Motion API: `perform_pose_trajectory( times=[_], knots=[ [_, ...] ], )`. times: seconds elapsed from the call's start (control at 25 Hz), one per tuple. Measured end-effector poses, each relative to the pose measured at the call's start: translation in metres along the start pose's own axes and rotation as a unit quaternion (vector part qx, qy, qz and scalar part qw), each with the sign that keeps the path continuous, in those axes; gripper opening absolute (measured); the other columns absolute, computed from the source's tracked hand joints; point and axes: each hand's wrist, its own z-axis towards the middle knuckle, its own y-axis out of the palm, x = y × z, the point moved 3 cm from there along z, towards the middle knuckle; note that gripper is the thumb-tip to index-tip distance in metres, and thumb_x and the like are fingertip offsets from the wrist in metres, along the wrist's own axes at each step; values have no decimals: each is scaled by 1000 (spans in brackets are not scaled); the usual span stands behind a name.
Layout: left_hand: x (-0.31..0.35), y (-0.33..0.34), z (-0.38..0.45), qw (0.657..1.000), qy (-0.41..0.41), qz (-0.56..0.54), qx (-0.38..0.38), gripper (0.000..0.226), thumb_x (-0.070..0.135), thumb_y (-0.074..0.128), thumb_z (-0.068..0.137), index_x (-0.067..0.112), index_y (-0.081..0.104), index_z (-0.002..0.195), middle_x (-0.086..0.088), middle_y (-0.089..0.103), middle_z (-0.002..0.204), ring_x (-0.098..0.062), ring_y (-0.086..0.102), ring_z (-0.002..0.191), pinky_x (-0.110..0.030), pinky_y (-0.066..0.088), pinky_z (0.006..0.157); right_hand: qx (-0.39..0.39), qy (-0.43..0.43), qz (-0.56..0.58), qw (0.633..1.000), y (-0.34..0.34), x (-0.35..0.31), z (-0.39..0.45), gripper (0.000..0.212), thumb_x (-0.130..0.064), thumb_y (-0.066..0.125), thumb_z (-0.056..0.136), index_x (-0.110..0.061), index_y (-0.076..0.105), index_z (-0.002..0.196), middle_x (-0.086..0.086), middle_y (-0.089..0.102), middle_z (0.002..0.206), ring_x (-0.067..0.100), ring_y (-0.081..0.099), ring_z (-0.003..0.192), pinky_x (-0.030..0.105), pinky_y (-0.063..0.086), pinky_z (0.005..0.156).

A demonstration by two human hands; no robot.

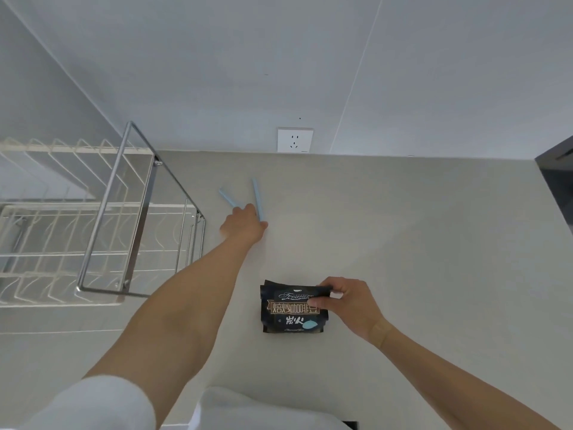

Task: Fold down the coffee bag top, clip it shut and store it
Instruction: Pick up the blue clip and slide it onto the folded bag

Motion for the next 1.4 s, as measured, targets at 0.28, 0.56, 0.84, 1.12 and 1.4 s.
perform_pose_trajectory(
  times=[0.28, 0.56, 0.84, 1.12, 1.4],
  knots=[
    [-40, 20, -49, 993, 82, 37, 82, 22, 30, 50, 96, 11, 59, 104, -10, 51, 111, -25, 54, 91, -34, 42, 63, 16, 2, 28, 999, 2, -2, -1, 10, -24, 82, 69, -27, 72, 70, -21, 71, 68, -10, 60, 71, 3, 43, 64],
    [-70, 1, -129, 924, 152, -320, 145, 5, 29, 70, 86, 31, 67, 89, 14, 65, 98, -2, 62, 86, -14, 46, 65, 20, 12, 72, 997, 6, -1, -10, 8, -19, 82, 69, -20, 74, 72, -11, 71, 65, 4, 62, 66, 19, 48, 65],
    [-92, -5, -181, 892, 208, -399, 36, 10, 28, 76, 77, 31, 74, 87, 18, 69, 103, -11, 65, 93, -26, 57, 69, 9, 9, 123, 992, 6, 0, -22, 8, -16, 78, 75, -21, 79, 81, 0, 79, 80, 9, 71, 75, 13, 52, 67],
    [-80, 11, -182, 891, 221, -396, 1, 17, 17, 77, 79, 32, 74, 85, 19, 72, 102, -10, 66, 94, -33, 56, 78, 36, 26, 164, 985, 10, 3, -30, 25, -8, 78, 75, -33, 79, 73, -12, 77, 75, 0, 70, 72, 8, 50, 62],
    [-68, 22, -185, 870, 227, -437, -15, 31, 12, 81, 76, 34, 64, 90, 13, 75, 100, -9, 69, 93, -15, 51, 84, 18, 4, 182, 983, 14, 4, -33, 26, 3, 70, 80, -16, 80, 92, -8, 79, 86, 3, 72, 81, 10, 52, 68]
  ],
)
